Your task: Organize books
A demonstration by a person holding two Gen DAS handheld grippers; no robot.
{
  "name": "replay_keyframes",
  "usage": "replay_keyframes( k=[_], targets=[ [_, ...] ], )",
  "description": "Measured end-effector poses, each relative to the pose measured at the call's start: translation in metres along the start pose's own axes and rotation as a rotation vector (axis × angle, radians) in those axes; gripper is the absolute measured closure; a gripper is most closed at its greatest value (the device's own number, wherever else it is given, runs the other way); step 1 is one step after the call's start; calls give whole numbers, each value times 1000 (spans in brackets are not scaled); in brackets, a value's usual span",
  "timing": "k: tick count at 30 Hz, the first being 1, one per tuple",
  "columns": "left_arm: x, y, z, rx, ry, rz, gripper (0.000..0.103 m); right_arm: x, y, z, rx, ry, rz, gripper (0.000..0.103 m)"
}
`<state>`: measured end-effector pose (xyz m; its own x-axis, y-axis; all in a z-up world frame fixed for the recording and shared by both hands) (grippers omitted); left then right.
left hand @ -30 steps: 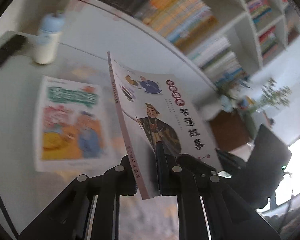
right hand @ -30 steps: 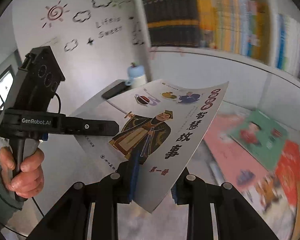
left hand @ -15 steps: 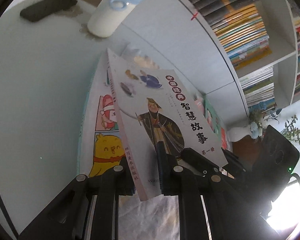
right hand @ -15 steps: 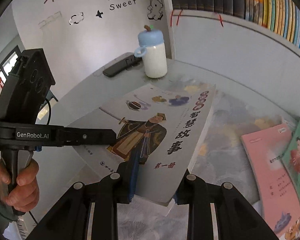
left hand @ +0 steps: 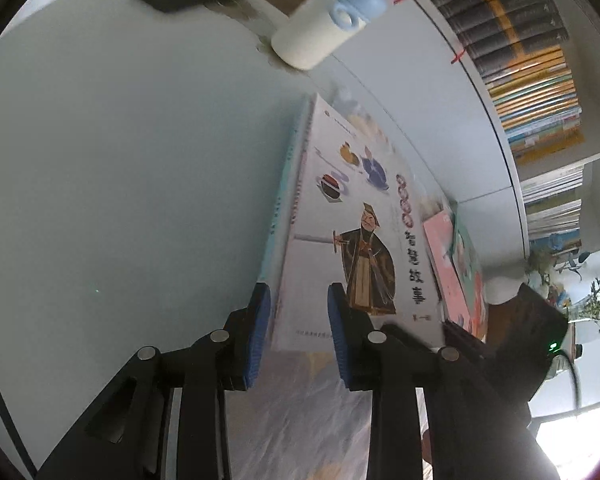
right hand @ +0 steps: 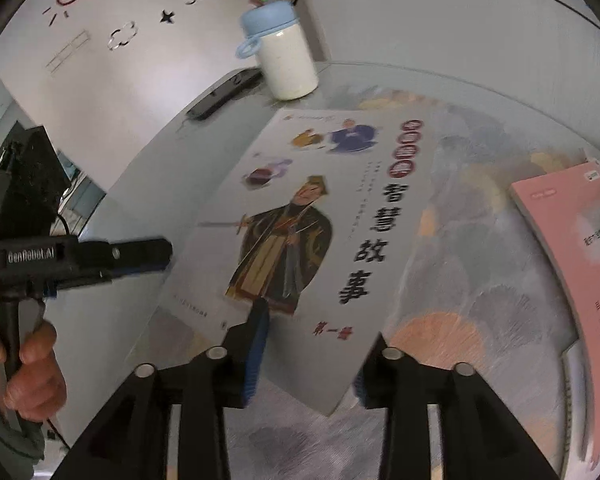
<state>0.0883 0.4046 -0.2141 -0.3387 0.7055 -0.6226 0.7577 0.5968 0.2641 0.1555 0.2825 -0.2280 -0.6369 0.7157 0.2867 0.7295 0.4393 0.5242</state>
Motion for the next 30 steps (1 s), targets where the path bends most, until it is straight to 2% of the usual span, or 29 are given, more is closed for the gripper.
replay_keyframes(
  k=[1, 3, 6, 10, 13, 18, 22, 25, 28, 30],
  targets=[
    [0, -1, -6, -2, 5, 7, 77, 2, -2, 0, 18, -11, -12, 47],
    [-3, -6, -16, -6, 11, 31, 77, 2, -13, -10, 38, -48, -32, 46],
    [-23, -15, -21, 8, -7, 87, 77, -6, -39, -40, 19, -77, -3, 46],
    [-72, -37, -13, 46, -34, 202, 77, -31, -76, -93, -38, -161, 70, 45],
    [-125, -64, 2, 90, -39, 335, 75, -58, -113, -136, -73, -219, 152, 45],
    [-220, -134, 34, 220, -88, 544, 73, -113, -179, -206, -144, -294, 333, 45],
    [-291, -196, 67, 292, -110, 664, 60, -169, -230, -274, -225, -350, 502, 45],
    [-336, -237, 89, 333, -140, 696, 41, -213, -259, -314, -262, -400, 579, 45],
    [-377, -274, 111, 367, -195, 695, 39, -253, -290, -353, -271, -449, 622, 44],
    [-390, -288, 125, 372, -167, 696, 39, -278, -305, -372, -265, -466, 638, 43]
  ],
)
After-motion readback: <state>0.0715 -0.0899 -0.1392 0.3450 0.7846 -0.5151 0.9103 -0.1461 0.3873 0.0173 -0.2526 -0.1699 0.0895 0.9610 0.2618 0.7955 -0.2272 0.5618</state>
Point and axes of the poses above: each gripper's, at about its wrist camera, not at the fingertips, and z roughly the way its jaws point, x to its left, y to its top, the point moved 10 cm from there along z, roughly the way its jaws point, and after that the axes turned 3 degrees about -x, right-handed, at the moved point
